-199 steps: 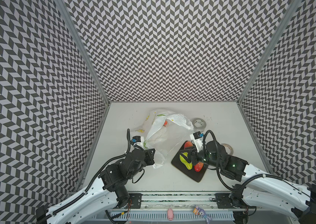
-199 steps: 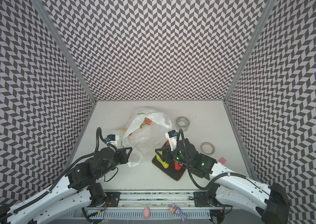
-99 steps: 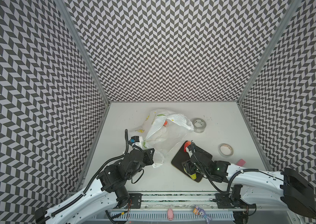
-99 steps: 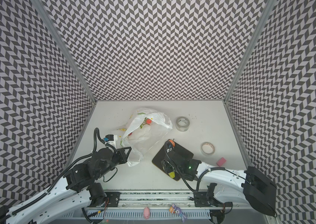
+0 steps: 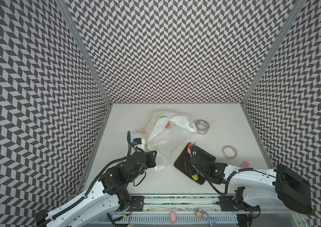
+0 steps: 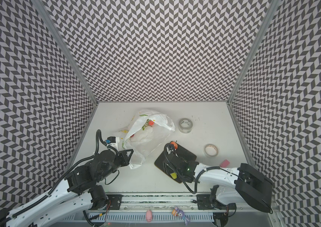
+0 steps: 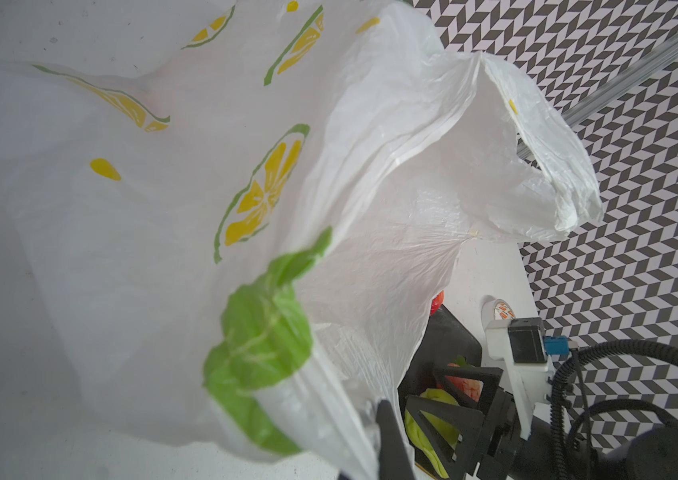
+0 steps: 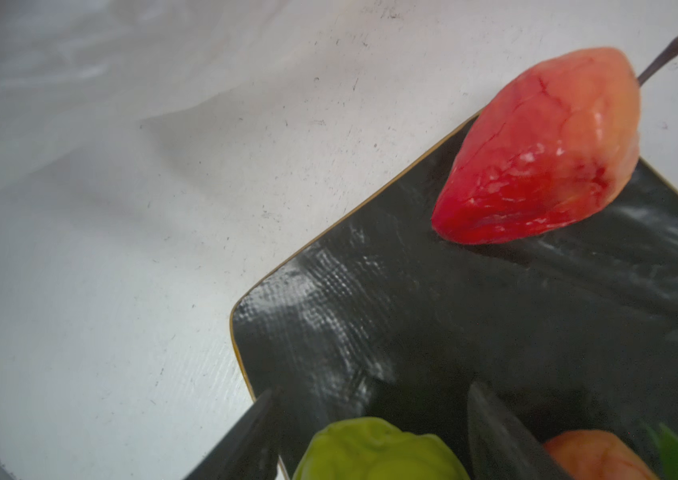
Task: Take the fake fruits out of the plastic bag
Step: 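Lower the green pear onto the black tray and open the right gripper, then move the right gripper back into the bag above the strawberries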
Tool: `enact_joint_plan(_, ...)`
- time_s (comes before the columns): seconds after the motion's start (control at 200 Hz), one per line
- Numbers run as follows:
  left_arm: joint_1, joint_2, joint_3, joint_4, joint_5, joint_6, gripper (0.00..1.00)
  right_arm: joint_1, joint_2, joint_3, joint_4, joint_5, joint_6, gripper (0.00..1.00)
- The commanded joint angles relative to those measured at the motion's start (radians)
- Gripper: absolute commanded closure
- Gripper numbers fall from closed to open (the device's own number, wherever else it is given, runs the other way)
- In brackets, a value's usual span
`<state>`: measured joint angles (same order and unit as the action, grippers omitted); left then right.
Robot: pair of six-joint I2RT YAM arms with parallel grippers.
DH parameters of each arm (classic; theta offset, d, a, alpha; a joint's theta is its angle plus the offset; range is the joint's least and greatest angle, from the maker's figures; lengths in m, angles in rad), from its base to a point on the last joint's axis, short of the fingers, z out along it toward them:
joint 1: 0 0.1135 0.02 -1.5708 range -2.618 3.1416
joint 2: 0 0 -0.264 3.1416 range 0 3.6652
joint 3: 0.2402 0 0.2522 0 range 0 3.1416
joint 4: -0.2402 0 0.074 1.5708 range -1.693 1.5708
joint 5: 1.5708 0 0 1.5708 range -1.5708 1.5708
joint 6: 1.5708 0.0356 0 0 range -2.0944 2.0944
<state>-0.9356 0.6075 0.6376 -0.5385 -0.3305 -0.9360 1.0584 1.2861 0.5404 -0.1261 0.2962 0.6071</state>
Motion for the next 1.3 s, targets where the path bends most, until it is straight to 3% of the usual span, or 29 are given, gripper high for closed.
enact_joint_plan(0.0, -0.003, -0.001, 0.021, -0.011, -0.033, -0.001, 1.00, 0.008, -0.027, 0.009, 0.033, 0.023, 0.013, 0.25)
enact_joint_plan(0.386, -0.003, -0.002, 0.026, -0.015, -0.035, -0.003, 1.00, 0.012, -0.313, 0.028, -0.094, 0.016, 0.007, 0.20)
enact_joint_plan(0.586, -0.003, 0.002, 0.025, -0.012, -0.033, -0.003, 1.00, 0.010, -0.518, 0.004, -0.045, -0.088, -0.105, 0.33)
enact_joint_plan(0.711, -0.003, 0.001, 0.028, -0.015, -0.031, -0.003, 1.00, 0.010, -0.564, 0.000, 0.066, -0.141, -0.120, 0.44)
enact_joint_plan(0.871, -0.003, 0.002, 0.033, -0.026, -0.027, -0.005, 1.00, 0.010, -0.412, 0.078, 0.125, -0.178, -0.139, 0.55)
enact_joint_plan(1.297, -0.004, 0.009, 0.050, -0.053, -0.003, -0.004, 1.00, -0.001, 0.183, 0.400, 0.259, -0.220, -0.148, 0.63)
